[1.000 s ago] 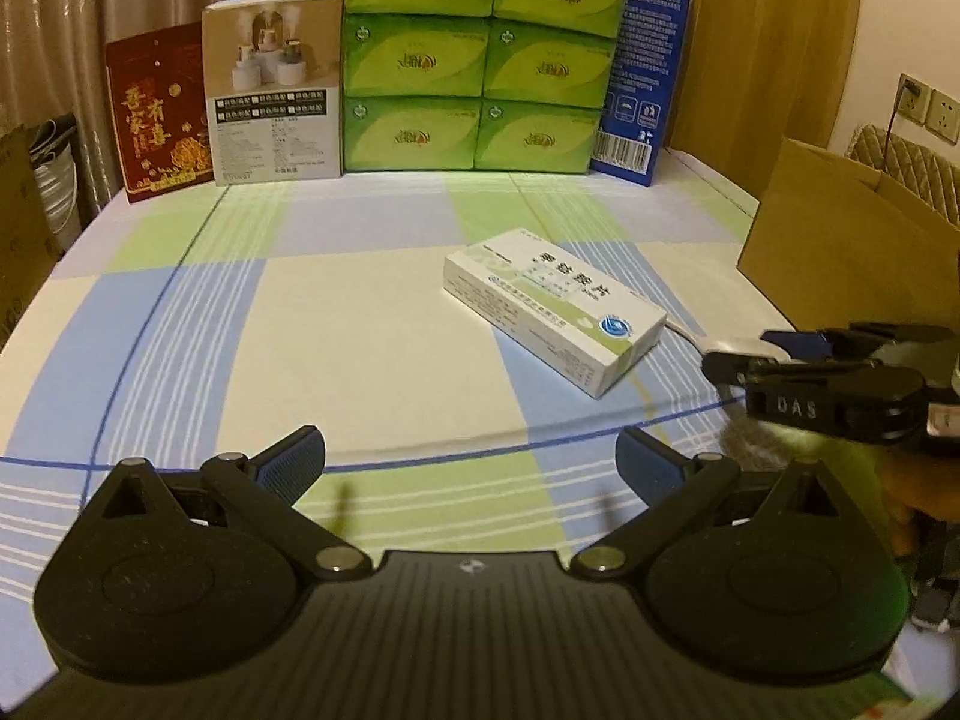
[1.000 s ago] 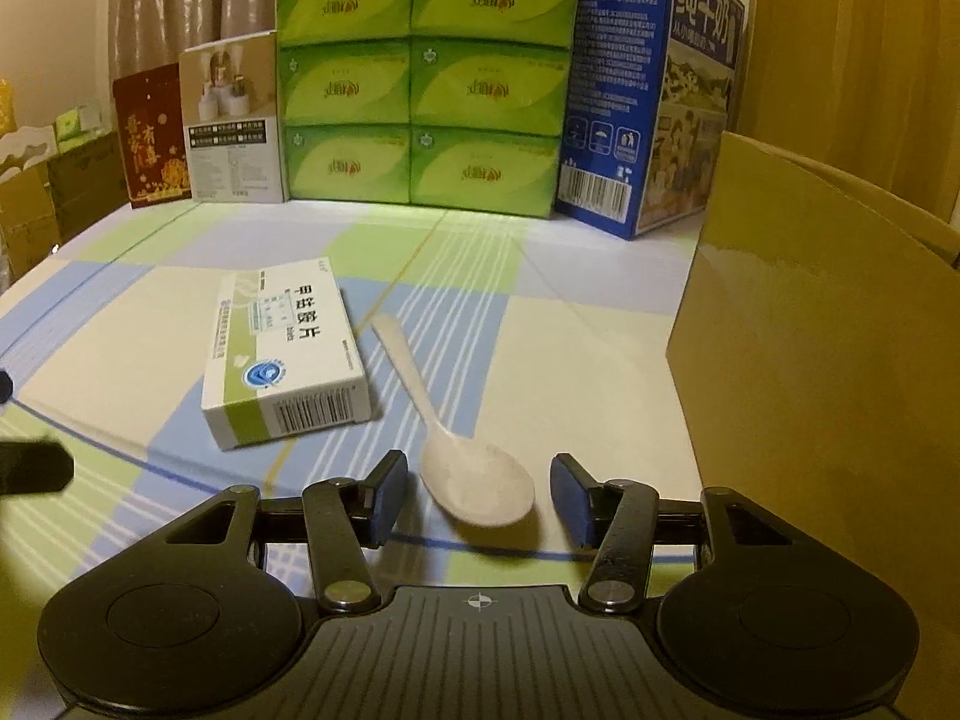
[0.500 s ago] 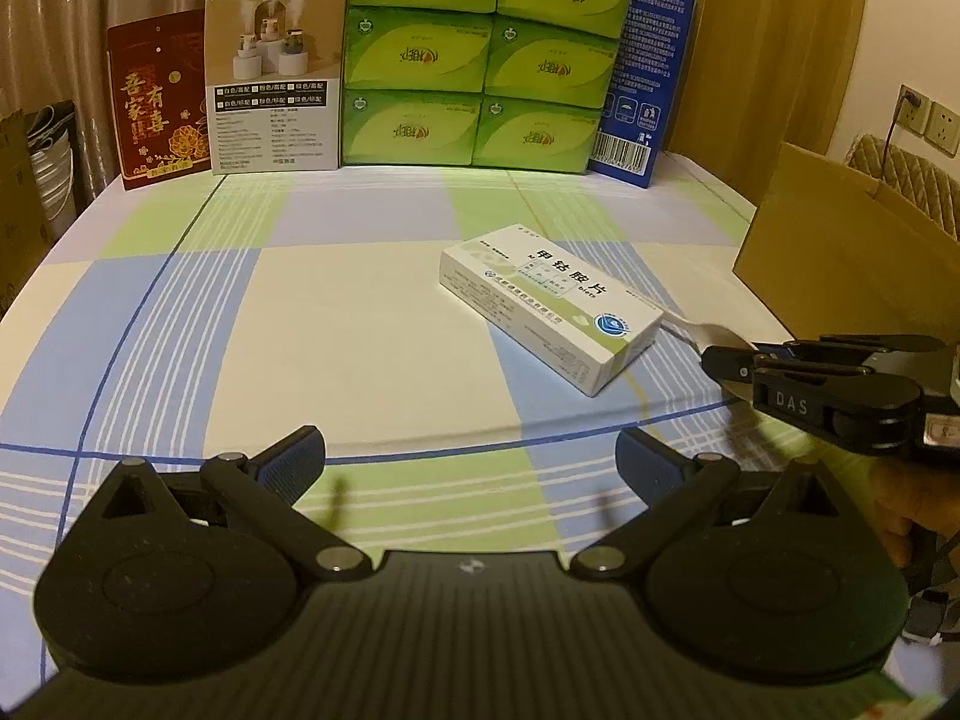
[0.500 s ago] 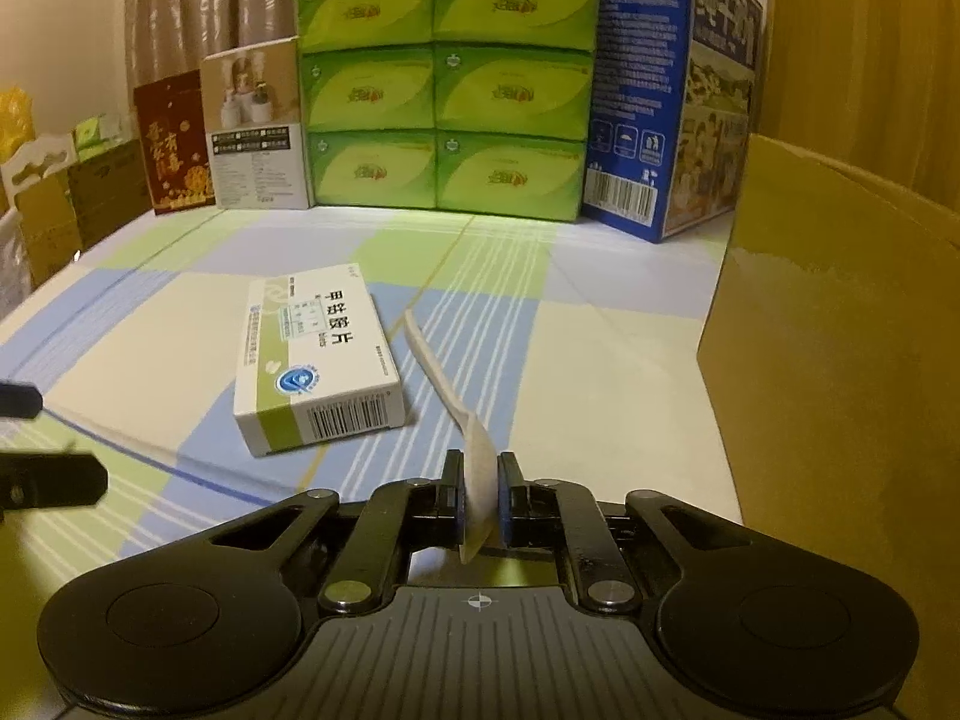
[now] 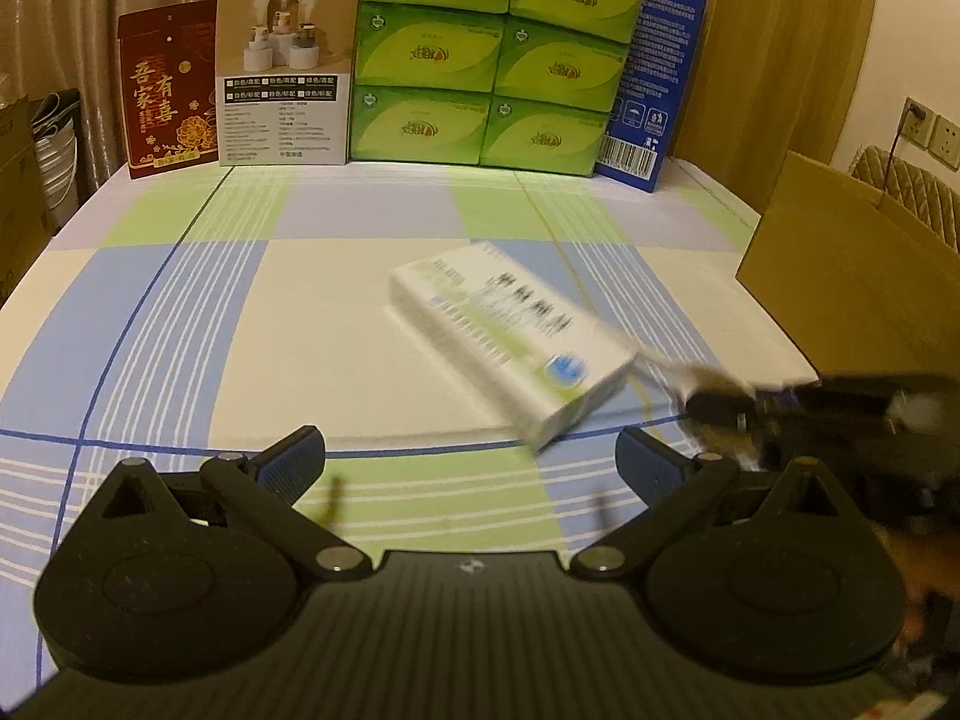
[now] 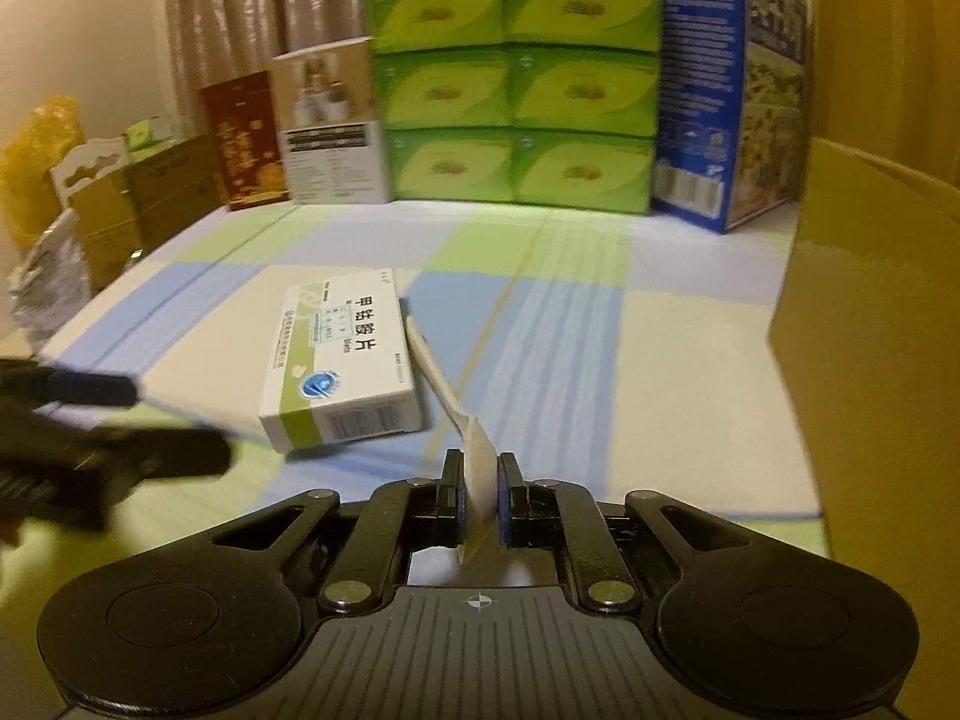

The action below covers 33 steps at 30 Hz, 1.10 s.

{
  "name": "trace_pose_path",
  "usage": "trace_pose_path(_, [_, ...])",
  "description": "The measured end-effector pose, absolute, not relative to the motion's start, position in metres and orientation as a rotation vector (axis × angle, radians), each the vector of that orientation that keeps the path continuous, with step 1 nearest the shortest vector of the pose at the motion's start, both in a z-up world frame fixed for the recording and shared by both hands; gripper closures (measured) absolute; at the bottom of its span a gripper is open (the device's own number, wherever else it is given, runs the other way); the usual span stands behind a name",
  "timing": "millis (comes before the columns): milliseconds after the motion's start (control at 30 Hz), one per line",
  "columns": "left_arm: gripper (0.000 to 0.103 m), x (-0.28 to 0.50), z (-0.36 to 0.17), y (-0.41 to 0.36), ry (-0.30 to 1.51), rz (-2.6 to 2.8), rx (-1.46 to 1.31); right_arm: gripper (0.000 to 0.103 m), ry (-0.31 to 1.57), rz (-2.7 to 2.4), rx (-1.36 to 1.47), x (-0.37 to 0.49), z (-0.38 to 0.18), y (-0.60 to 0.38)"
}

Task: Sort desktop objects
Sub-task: 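Close left tool on the white medicine box while right tool lifts the spoon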

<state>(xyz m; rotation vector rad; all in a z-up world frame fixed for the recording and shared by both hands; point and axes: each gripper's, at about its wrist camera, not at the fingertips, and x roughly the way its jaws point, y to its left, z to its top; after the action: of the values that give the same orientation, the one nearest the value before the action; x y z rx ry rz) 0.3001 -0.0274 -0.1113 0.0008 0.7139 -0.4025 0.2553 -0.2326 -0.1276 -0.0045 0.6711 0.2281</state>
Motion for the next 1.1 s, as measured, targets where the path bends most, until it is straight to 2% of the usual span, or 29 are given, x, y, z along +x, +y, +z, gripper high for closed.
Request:
trace_pose_path(200, [0.002, 0.302, -0.111, -0.025, 0.702, -0.386, -0.012, 0.096, 0.696, 0.294, 0.006, 0.226, -0.131, -0.219])
trace_pose_path(433, [0.003, 0.314, -0.119, -0.025, 0.688, -0.339, -0.079, 0.096, 0.687, 0.219, 0.016, 0.227, -0.131, -0.231])
trace_pose_path(600, [0.004, 0.318, -0.126, -0.038, 0.708, -0.337, -0.03, 0.096, 0.689, 0.199, 0.031, 0.224, -0.131, -0.239])
trace_pose_path(700, [0.016, 0.32, -0.132, -0.045, 0.727, -0.33, 0.019, 0.096, 0.696, 0.193, 0.033, 0.218, -0.132, -0.242])
trace_pose_path(767, [0.028, 0.316, -0.132, -0.047, 0.718, -0.308, 0.065, 0.096, 0.7, 0.188, 0.034, 0.213, -0.131, -0.244])
trace_pose_path(900, [0.033, 0.306, -0.133, -0.041, 0.736, -0.321, 0.088, 0.096, 0.712, 0.175, 0.041, 0.204, -0.129, -0.25])
trace_pose_path(1100, [0.034, 0.263, -0.126, -0.036, 0.779, -0.348, 0.109, 0.096, 0.747, 0.161, 0.084, 0.182, -0.122, -0.256])
